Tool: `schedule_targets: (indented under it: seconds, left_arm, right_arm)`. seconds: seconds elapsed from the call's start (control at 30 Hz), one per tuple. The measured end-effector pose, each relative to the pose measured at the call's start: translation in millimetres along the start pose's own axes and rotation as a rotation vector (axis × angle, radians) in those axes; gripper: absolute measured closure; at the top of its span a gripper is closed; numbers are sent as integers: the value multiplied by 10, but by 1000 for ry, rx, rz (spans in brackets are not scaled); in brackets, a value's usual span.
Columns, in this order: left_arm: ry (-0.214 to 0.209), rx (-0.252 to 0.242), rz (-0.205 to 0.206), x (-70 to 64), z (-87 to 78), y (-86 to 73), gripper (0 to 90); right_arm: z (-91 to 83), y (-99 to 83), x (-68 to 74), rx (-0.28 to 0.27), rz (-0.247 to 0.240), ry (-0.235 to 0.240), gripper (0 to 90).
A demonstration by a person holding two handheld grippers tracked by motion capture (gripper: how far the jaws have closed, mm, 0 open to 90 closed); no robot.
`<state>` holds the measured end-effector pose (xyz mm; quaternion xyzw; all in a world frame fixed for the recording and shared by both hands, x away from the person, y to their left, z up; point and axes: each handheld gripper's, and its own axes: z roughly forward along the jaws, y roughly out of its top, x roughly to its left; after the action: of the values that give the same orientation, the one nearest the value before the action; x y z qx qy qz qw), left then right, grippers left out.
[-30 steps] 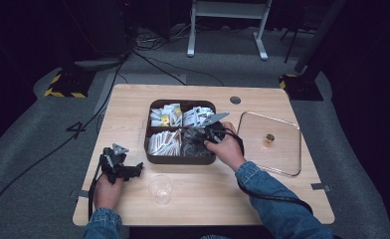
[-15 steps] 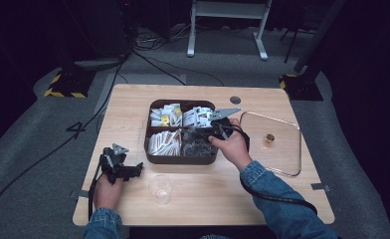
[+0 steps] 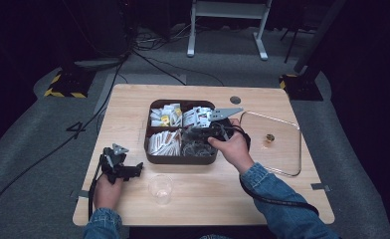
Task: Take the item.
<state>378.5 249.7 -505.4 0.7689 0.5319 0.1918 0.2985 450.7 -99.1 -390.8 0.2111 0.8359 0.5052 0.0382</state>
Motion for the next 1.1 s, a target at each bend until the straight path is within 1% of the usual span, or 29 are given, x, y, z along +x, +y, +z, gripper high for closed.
schedule_targets:
  seconds: [0.13,0.27,0.57,0.83,0.93,1.03,1.1]
  left_arm:
    - [0,0,0,0,0,0,1]
    - [0,0,0,0,0,0,1]
    - [0,0,0,0,0,0,1]
    - [-1,2,-4,-3,-1,-1,1]
    - [0,2,-3,-2,-1,-1,1]
    - [-2,2,-2,-2,-1,-1,1]
    - [-2,2,-3,-2,-1,-1,1]
  right_arm:
    - [-11,24,81,-4,-13,20,796]
    - [-22,56,194,-9,-33,49,796]
    - [-47,117,527,-16,-104,130,796]
    - [-42,120,796,-7,-158,195,795]
    - [-16,109,871,3,-169,220,795]
    - [18,92,923,10,-168,248,796]
    - [44,78,953,16,-170,259,796]
